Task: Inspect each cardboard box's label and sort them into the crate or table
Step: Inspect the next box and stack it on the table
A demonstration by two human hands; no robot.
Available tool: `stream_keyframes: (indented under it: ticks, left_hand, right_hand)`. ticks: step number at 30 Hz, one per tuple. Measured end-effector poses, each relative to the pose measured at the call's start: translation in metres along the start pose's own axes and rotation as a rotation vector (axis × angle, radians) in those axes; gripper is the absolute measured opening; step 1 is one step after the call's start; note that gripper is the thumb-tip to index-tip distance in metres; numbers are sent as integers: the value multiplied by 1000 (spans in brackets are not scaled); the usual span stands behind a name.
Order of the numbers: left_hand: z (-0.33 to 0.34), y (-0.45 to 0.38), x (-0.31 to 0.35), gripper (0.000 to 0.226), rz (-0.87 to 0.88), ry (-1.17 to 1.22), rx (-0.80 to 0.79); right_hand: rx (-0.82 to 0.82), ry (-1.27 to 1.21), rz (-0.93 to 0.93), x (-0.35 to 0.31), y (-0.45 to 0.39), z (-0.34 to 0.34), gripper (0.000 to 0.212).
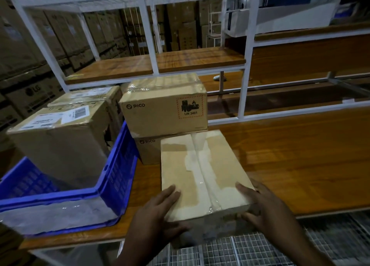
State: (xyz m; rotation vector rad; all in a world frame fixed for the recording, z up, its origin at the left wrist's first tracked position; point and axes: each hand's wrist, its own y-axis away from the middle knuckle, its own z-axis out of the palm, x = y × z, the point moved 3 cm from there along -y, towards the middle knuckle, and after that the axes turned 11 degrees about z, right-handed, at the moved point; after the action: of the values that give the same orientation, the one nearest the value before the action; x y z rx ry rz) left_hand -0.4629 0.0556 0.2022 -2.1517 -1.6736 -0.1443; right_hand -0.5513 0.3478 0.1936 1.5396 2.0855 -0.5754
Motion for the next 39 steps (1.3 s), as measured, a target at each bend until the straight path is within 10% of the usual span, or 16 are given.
stream_keyframes:
  ticks: [10,14,19,25,34,39]
  left_hand:
    - [-18,-13,-3,91,-97,81,24]
    - [-18,-39,-21,79,-371,390,220]
    - [6,-63,-52,95,-592,798,104]
    - [3,-48,-35,44,-471,783,187]
    - [-23,-22,5,84,-184,689,461]
    - [-37,-30,10,87,-86,545,546]
  right_hand:
    - [-200,-238,104,-1,-19,-16,66]
    - [-179,-461,207,-2,-49,-20,57]
    - [-296,-528,333,-19,-81,-8,47]
    - [-249,-458,243,-26,-64,-2,39]
    - [93,-485,99,-23,-38,-39,103]
    - [183,-534,-6,-35,-38,-47,102]
